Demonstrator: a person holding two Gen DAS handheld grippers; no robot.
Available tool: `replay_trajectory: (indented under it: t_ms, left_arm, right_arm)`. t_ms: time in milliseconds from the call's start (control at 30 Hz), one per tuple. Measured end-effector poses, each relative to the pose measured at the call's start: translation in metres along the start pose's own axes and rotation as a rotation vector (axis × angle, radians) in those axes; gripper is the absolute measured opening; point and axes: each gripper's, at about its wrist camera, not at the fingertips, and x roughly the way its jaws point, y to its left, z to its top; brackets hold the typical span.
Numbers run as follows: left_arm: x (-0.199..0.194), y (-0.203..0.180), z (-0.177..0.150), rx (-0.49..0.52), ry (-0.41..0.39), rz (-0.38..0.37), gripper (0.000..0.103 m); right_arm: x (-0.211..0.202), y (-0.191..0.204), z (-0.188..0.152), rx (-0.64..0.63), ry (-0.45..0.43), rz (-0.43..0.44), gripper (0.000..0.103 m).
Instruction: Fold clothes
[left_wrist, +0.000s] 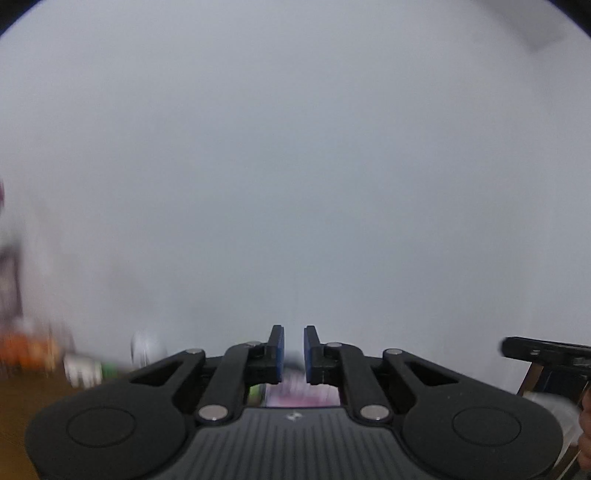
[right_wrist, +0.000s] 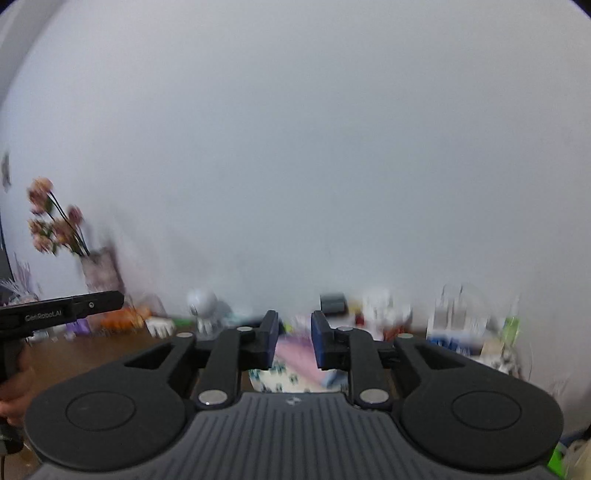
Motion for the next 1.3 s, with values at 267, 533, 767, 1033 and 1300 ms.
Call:
replay_trajectory:
  t_ms: [267, 533, 767, 1033, 1300]
  left_arm:
    - [-0.145, -0.023, 0.106, 0.055, -0.284, -0.048, 0.02]
    - [-0.212, -0.063, 0.206, 0.154, -0.371, 0.025, 0.019]
    - [-0.239, -0.098, 0.279, 0.299, -0.418, 0.176, 0.02]
    - [-0.289, -0.121, 0.331, 0.37, -0.501, 0.339, 0.032]
    - [-0.186, -0.088, 0.168, 0.376, -0.401, 0.247, 0.04]
  right_arm:
    - [-0.206, 0.019, 0.083, 0.034, -0.368, 0.001, 0.073]
    - [-0.31, 0.023, 0.163, 0.042, -0.437, 0.02, 0.075]
    - [-0.359, 0.031, 0.248, -0.073, -0.397, -0.02, 0.09]
    - [-0.437, 0.031, 0.329, -0.132, -0.497, -0.185, 0.103]
    - [-0.35, 0.0, 0.254, -0.157, -0.334, -0.105, 0.103]
